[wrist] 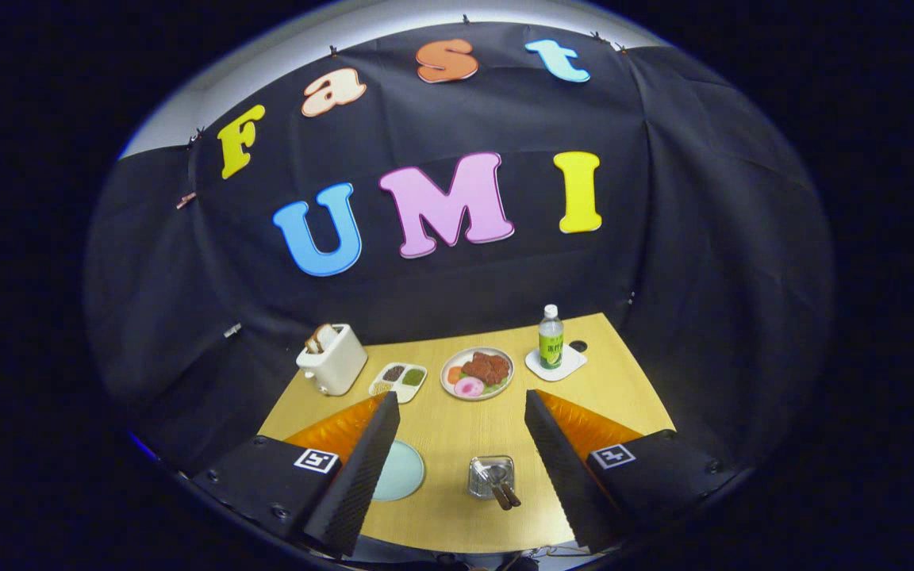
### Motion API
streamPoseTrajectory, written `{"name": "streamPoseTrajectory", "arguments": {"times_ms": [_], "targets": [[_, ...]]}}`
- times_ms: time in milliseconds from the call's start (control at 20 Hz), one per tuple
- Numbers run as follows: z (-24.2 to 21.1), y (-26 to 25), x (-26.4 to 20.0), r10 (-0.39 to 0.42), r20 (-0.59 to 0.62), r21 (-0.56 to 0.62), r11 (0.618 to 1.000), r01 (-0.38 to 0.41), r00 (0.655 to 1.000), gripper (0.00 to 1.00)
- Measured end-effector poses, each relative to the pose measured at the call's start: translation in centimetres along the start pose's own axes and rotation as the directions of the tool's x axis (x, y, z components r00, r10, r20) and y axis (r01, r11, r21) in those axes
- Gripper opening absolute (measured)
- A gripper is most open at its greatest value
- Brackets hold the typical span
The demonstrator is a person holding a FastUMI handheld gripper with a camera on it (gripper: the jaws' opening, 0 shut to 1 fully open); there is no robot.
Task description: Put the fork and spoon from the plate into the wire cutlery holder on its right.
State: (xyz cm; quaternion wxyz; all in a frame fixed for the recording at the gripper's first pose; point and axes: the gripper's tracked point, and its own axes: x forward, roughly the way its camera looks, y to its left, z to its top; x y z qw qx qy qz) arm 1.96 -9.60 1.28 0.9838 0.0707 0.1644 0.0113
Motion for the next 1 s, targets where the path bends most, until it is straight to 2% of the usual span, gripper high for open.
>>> {"name": "streamPoseTrajectory", "arguments": {"times_ms": [150, 200, 300, 500, 700, 1000], "targets": [[2.7, 0.4, -2.0, -0.005, 0.153, -0.004, 1.0, 0.006, 0.988, 0.99], [3.9, 0.6, -2.7, -0.011, 0.22, -0.008, 1.0, 0.013, 0.975, 0.99], [5.5, 2.2, -4.9, 0.027, 0.329, -0.05, 0.999, -0.011, 0.944, 0.99], [5.5, 3.5, -7.6, 0.044, 0.441, -0.141, 0.99, 0.021, 0.896, 0.98], [1.6, 2.6, -6.9, 0.019, 0.386, -0.303, 0.947, 0.108, 0.922, 0.99], [-0.4, 2.6, -6.3, 0.051, 0.324, -0.281, 0.959, 0.045, 0.945, 0.98]]}}
